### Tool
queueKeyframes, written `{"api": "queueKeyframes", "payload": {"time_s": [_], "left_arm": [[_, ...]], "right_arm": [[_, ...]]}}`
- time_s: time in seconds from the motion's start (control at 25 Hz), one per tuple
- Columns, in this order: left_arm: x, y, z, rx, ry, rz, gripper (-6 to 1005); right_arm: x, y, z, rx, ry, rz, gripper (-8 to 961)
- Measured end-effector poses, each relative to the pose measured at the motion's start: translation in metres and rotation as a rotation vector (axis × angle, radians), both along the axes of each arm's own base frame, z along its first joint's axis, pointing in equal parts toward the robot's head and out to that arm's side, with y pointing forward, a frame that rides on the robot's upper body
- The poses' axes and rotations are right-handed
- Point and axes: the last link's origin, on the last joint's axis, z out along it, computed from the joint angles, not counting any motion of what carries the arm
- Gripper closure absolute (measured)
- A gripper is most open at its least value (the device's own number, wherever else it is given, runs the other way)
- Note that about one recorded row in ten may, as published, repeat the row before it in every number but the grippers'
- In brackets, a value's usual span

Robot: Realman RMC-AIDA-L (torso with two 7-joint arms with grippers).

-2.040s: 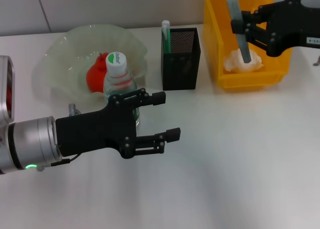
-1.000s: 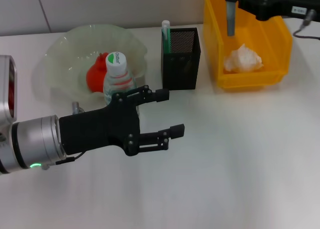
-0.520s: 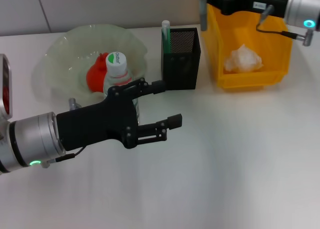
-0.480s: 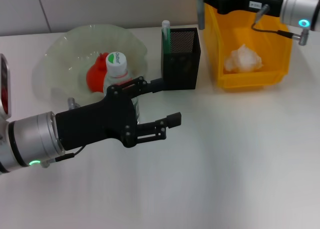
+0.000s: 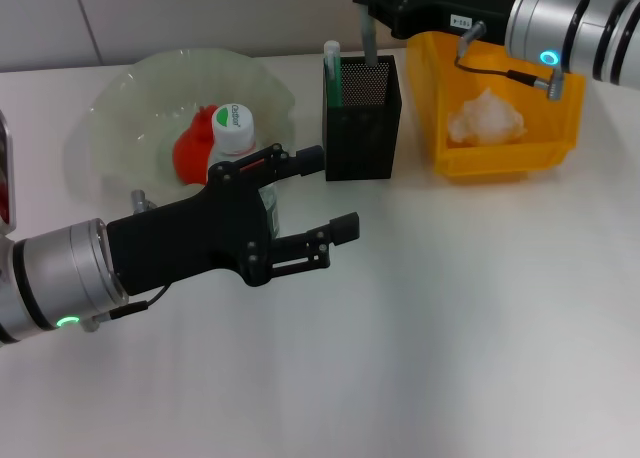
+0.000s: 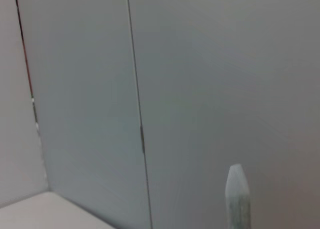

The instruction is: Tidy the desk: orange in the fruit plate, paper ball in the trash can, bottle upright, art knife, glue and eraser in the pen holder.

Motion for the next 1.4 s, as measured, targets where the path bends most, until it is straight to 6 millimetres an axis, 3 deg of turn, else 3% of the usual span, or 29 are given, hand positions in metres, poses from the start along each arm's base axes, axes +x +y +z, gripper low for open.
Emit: {"api": "queueKeyframes", "payload": {"time_s": [0.64,1.4], "left_arm": [[-0.002,-0.002,0.000,0.011,0.002,-0.004,187],[-0.001,-0.001,-0.001,0.011,0.004,-0.009,187]], "right_arm": [[0.009,-0.001,-0.023,-0.004,0.016,-0.075,818],[0.008,-0.004,-0.033,-0.027,-0.004,-0.069,816]]}}
